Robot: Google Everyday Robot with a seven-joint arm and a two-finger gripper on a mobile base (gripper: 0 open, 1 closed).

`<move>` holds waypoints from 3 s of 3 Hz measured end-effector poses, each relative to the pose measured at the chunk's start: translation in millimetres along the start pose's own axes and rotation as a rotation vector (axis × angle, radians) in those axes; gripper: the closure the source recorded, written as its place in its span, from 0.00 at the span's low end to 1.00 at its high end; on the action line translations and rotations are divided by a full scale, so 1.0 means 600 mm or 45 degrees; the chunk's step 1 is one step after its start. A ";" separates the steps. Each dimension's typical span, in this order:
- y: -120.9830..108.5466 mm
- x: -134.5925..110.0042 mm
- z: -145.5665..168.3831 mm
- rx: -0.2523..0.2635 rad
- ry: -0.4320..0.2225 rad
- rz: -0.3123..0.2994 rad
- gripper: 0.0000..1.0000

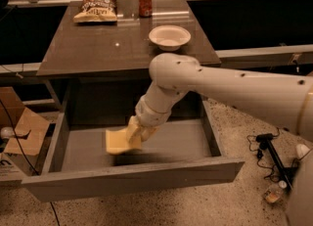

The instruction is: Pick sponge from top drawer and place on counter

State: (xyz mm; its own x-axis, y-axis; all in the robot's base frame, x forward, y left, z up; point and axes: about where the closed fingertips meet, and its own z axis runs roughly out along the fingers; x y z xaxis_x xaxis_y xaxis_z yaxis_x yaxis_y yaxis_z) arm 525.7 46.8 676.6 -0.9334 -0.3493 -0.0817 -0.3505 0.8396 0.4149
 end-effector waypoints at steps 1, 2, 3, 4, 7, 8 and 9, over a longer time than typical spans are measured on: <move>-0.012 -0.002 -0.054 -0.029 -0.090 -0.029 1.00; -0.018 -0.027 -0.159 0.064 -0.226 -0.122 1.00; -0.013 -0.075 -0.266 0.175 -0.372 -0.239 1.00; 0.006 -0.153 -0.364 0.244 -0.517 -0.364 1.00; 0.053 -0.331 -0.378 0.143 -0.633 -0.457 1.00; 0.056 -0.386 -0.345 0.086 -0.643 -0.434 1.00; 0.057 -0.441 -0.313 0.055 -0.634 -0.419 0.83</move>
Offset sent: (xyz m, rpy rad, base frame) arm 0.0545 -0.0784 0.1702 -0.0215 -0.4198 0.0260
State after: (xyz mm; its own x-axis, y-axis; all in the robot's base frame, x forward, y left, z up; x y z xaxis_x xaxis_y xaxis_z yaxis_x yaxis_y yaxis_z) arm 775.2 90.2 882.6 -0.6953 -0.3654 -0.6189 -0.6202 0.7403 0.2597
